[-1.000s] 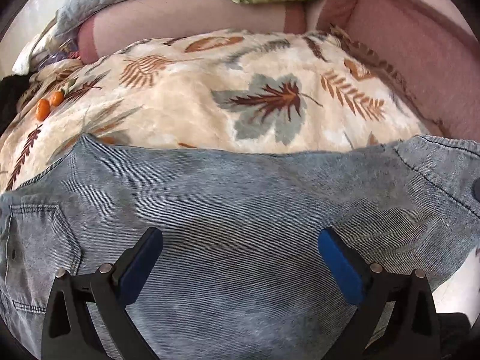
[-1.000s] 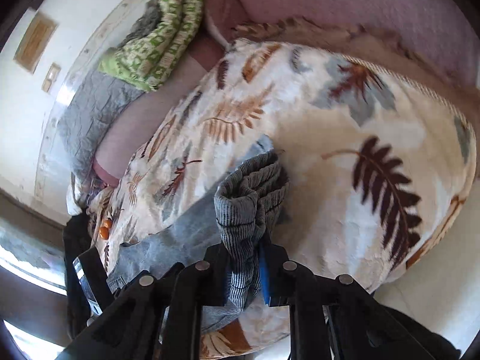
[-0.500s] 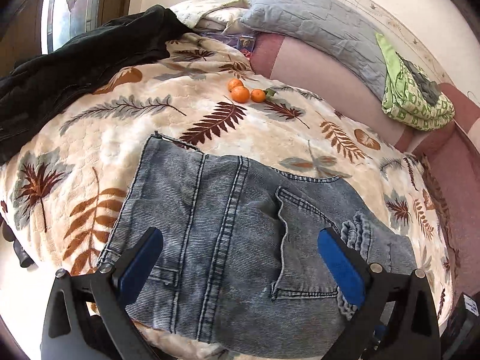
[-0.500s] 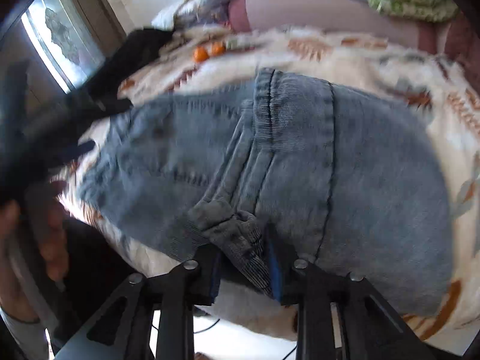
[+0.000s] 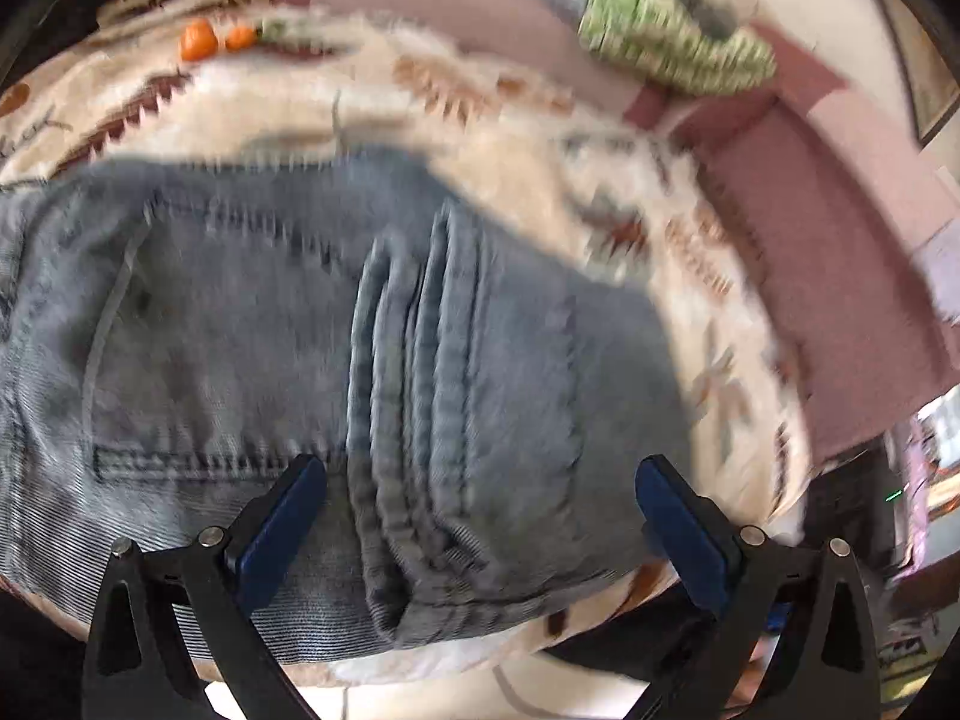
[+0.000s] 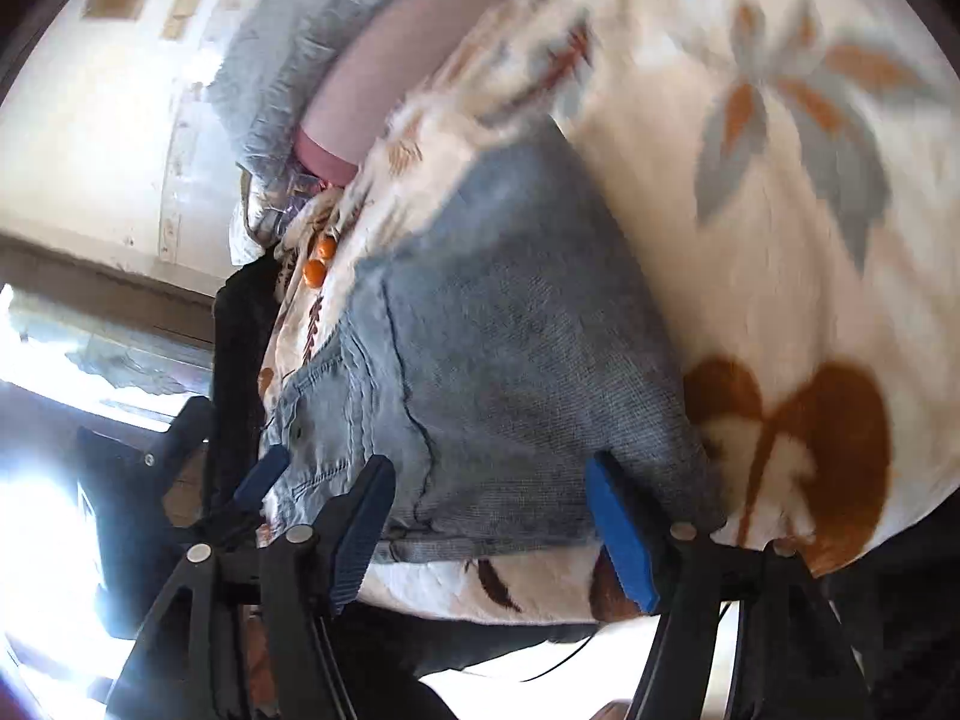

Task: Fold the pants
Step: 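Fold the leg over with the right tool while the left tool grips the seam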

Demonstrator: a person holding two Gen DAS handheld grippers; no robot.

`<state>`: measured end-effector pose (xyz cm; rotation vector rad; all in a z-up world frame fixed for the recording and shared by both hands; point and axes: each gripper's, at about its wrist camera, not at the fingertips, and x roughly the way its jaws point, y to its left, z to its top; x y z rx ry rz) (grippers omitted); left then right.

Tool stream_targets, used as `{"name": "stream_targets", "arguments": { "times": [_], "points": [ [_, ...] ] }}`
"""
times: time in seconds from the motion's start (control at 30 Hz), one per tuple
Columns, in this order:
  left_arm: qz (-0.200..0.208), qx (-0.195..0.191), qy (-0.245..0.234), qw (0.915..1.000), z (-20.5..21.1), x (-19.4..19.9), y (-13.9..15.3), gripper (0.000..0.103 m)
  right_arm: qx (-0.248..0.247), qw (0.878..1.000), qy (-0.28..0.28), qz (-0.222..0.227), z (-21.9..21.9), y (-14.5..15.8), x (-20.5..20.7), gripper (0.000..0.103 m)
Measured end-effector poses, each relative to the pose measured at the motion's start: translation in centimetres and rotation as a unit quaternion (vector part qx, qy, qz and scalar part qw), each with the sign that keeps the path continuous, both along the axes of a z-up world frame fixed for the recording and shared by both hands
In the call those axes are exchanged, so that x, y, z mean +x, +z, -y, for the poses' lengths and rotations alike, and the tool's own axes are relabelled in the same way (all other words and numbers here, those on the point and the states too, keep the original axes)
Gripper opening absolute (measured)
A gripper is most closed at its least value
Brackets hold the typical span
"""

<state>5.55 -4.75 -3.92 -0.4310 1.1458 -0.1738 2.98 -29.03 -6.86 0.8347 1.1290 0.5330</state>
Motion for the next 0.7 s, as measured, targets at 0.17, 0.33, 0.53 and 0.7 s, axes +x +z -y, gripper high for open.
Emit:
{"name": "stream_targets", "arguments": {
  "times": [0.17,0.33,0.53,0.7],
  "points": [
    [0.037,-0.099,0.026,0.9940,-1.7,-1.9,2.3,0.101,-0.008,1.000,-0.011,0.015,1.9,2.0,0.2,0.070],
    [0.020,-0.168,0.041,0.9848,-3.0,-2.2,3.5,0.101,0.001,1.000,-0.010,0.022,1.6,1.0,-0.2,0.070],
    [-0.024,-0.190,0.053,0.9800,-2.2,-3.9,2.7,0.100,0.028,0.999,-0.009,0.024,1.8,-0.3,-0.2,0.070],
    [0.048,-0.181,0.056,0.9807,-1.2,-5.1,6.6,0.096,0.049,0.998,-0.006,0.024,2.0,-0.8,-0.1,0.070]
  ]
}}
